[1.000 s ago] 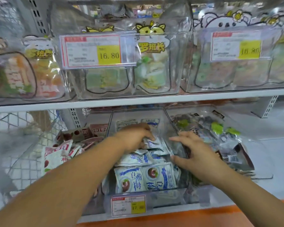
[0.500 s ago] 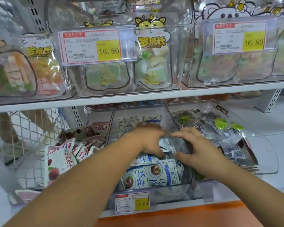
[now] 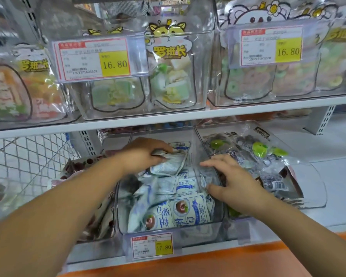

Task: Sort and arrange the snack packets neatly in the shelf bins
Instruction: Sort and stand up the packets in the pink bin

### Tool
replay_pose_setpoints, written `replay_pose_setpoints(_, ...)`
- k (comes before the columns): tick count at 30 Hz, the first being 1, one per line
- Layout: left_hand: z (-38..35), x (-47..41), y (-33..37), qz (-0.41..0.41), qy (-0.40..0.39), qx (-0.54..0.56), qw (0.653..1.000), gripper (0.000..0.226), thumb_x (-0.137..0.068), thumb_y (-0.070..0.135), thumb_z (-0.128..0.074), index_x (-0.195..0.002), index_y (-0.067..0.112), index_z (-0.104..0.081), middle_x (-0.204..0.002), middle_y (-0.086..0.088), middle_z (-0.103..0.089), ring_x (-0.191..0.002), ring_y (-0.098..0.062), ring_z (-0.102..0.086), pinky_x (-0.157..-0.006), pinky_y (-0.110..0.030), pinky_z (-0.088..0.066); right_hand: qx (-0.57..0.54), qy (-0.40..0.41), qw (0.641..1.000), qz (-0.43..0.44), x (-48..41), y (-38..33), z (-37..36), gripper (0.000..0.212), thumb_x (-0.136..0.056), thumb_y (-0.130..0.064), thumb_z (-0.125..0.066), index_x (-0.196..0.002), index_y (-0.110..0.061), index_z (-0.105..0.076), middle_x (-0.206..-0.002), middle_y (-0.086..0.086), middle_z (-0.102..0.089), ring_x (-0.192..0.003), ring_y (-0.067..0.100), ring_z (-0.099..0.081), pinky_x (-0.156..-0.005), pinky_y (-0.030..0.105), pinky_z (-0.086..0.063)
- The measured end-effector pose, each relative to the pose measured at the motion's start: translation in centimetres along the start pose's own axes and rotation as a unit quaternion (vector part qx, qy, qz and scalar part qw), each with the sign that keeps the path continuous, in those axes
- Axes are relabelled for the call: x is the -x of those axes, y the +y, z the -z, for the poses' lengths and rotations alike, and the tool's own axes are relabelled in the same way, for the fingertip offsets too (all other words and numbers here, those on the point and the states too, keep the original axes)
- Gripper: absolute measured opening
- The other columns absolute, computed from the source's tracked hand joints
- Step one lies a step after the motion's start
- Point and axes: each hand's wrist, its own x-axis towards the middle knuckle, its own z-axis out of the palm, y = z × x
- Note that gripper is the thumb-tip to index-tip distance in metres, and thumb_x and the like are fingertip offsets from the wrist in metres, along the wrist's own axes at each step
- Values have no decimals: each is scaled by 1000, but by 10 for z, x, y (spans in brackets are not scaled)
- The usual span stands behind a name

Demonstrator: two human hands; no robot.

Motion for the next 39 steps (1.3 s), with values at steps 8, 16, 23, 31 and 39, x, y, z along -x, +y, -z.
replay_pose_setpoints(8,-15,15,12,-17,-55,-41,997,53,-78,45,-75,-128,35,-57,-137,11,-53,-123,-8,-49,-105,-25,-38,41,-29,999,-11,1,-7,4,56,-88,-44,-63,-139,-45,-39,-150,-13,-27,-132,8,-33,-104,20,-29)
replay_pose_setpoints(16,-53,51,70,-84,-38,-22,995,56,-88,55,-58,-139,46,-39,-150,19,-34,-137,-3,-29,-117,-34,-19,119,119,985,45,17,-6,50,29,-96,-29,-53,-123,-28,-64,-129,-4,-59,-125,19,-48,-104,27,-33)
replay_pose_setpoints(23,-64,47,83,-77,11,-172,982,29,-92,50,-54,-119,42,-62,-126,15,-49,-121,-14,-43,-103,-33,-28,96,87,988,-87,61,19,88,19,-89,-25,-66,-107,-32,-68,-97,-13,-66,-81,1,-60,-68,16,-45)
replay_pose_setpoints(31,-65,56,105,-69,46,4,997,63,-91,61,-44,-148,45,-21,-156,23,-15,-141,-3,-20,-114,-29,-22,20,-14,994,-108,50,26,71,65,-74,-32,-81,-130,-34,-49,-87,-6,-59,-73,7,-58,-71,20,-48)
replay_pose_setpoints(39,-72,34,105,-59,14,-63,996,83,-79,77,-33,-151,41,-13,-155,28,2,-138,11,5,-112,-18,-1,66,149,986,-23,-8,29,80,27,-86,-16,-67,-111,-14,-57,-81,-2,-58,-72,19,-54,-65,33,-43)
